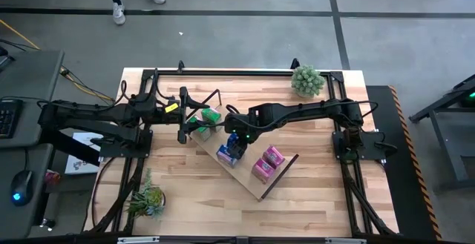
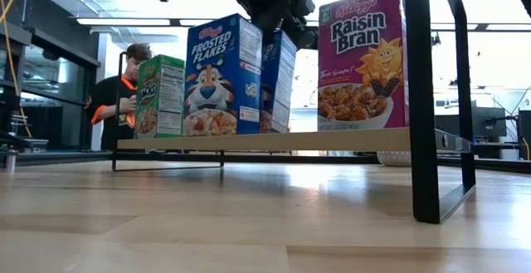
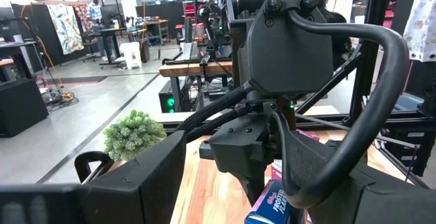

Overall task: Stack cereal on shelf
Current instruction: Put the blue cereal box on the shelf

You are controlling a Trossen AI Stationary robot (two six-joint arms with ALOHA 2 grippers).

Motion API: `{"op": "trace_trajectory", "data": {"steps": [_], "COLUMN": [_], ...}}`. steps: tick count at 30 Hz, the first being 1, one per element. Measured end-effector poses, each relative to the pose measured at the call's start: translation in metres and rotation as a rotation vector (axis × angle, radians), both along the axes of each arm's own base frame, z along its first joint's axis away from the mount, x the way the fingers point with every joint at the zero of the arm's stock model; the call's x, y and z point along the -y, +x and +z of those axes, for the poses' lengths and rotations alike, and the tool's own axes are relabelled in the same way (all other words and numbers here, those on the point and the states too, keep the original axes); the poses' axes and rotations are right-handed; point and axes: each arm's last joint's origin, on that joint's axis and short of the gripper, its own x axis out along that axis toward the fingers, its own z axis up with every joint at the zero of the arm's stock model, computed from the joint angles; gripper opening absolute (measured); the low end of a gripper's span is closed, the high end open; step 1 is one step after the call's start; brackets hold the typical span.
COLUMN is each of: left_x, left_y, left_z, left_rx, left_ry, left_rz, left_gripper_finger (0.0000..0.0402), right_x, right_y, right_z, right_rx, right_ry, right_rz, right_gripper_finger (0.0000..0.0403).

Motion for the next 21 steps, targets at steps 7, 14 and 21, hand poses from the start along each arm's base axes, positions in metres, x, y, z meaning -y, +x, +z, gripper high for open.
{"op": "trace_trajectory", "data": {"steps": [7, 14, 21], "left_x": [0.0000, 0.0000, 0.0000], "left_y": [0.0000, 0.0000, 0.0000], "left_z": [0.0000, 0.0001, 0.0000], "left_rx": [0.000, 0.000, 0.000], "left_ry": [0.000, 0.000, 0.000], "left_rz": [0.000, 0.000, 0.000], "left_gripper_finger": [0.0243, 0.0243, 0.0243], "right_x": [0.0004, 0.0006, 0.0058], "right_y": [-0.0002, -0.0003, -0.0001], "right_z": [0.0002, 0.0003, 0.0009], "right_rx": [0.000, 0.001, 0.001], "right_ry": [-0.014, -0.023, -0.035], "right_rz": [0.002, 0.001, 0.005], "right_gripper_finger": [0.0189, 0.0252, 0.0301]}}
